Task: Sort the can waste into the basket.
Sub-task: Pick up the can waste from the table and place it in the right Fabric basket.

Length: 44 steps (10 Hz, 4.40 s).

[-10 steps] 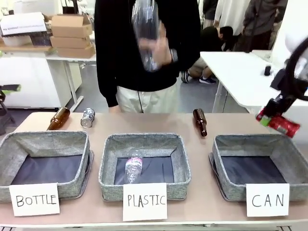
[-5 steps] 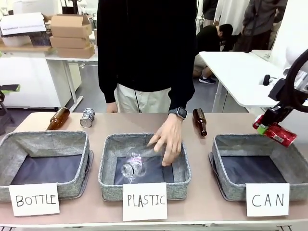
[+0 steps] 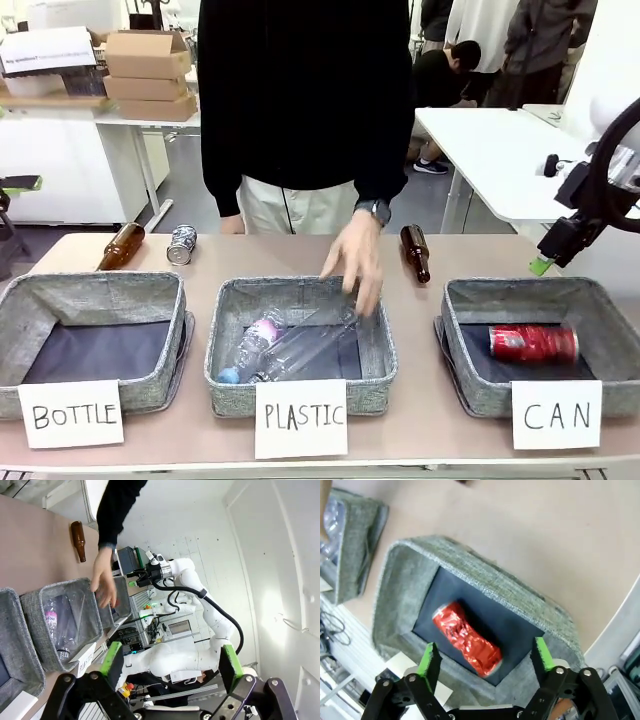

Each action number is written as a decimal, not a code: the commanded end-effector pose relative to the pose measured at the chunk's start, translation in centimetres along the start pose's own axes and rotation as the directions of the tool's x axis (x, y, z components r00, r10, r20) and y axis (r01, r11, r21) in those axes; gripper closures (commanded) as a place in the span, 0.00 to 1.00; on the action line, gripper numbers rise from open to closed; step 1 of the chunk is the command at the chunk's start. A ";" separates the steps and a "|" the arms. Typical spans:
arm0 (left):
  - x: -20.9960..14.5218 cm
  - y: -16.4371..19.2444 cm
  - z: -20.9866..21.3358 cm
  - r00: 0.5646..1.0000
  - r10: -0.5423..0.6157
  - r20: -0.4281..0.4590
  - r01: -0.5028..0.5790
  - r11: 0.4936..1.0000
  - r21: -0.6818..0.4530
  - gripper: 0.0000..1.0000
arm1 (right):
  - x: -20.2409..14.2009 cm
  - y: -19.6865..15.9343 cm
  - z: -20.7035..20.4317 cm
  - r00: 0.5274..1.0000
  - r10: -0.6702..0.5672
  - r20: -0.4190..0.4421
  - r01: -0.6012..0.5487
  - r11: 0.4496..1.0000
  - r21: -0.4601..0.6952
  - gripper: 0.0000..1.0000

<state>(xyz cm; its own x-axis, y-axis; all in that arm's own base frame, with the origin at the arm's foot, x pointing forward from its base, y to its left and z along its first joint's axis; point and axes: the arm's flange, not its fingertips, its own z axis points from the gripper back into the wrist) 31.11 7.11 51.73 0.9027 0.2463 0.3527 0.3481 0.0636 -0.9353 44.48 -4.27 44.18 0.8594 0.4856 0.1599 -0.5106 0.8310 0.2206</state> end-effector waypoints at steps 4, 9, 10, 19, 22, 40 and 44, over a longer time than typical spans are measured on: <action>0.0 -0.1 -0.2 1.000 -0.019 0.006 0.019 1.000 -0.024 0.00 | 0.6 -0.6 0.4 1.000 0.004 0.028 -0.006 0.999 0.049 0.00; 0.0 -0.1 -0.2 1.000 -0.019 0.006 0.019 1.000 -0.024 0.00 | 1.5 -3.5 5.7 0.903 -0.423 0.080 0.105 0.396 0.912 0.00; 0.0 -0.1 -0.2 1.000 -0.019 0.006 0.019 1.000 -0.024 0.00 | 0.8 -4.7 5.5 0.900 -0.422 0.109 0.001 0.252 0.968 0.00; 0.0 -0.1 -0.2 1.000 -0.019 0.006 0.019 1.000 -0.024 0.00 | -0.2 -4.8 4.7 0.941 -0.313 0.131 0.048 0.504 0.862 0.00; 0.0 -0.1 -0.2 1.000 -0.019 0.006 0.019 1.000 -0.024 0.00 | -0.2 -4.8 4.7 0.941 -0.313 0.131 0.048 0.504 0.862 0.00; 16.6 10.3 -15.0 0.954 -0.107 -0.281 0.294 0.528 0.797 0.00 | -0.2 -4.8 4.7 0.941 -0.313 0.131 0.048 0.504 0.862 0.00; 13.1 4.6 -4.0 0.975 -0.159 -0.154 0.221 0.741 0.634 0.00 | -0.2 -4.8 4.7 0.941 -0.313 0.131 0.048 0.504 0.862 0.00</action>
<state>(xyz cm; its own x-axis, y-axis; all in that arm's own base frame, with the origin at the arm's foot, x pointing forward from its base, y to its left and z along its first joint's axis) 48.69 3.95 51.95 0.8747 0.0369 0.4832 0.2856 0.7663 -0.5755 46.72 -9.61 47.58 0.9712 0.1539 0.1817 -0.2110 0.2026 0.9562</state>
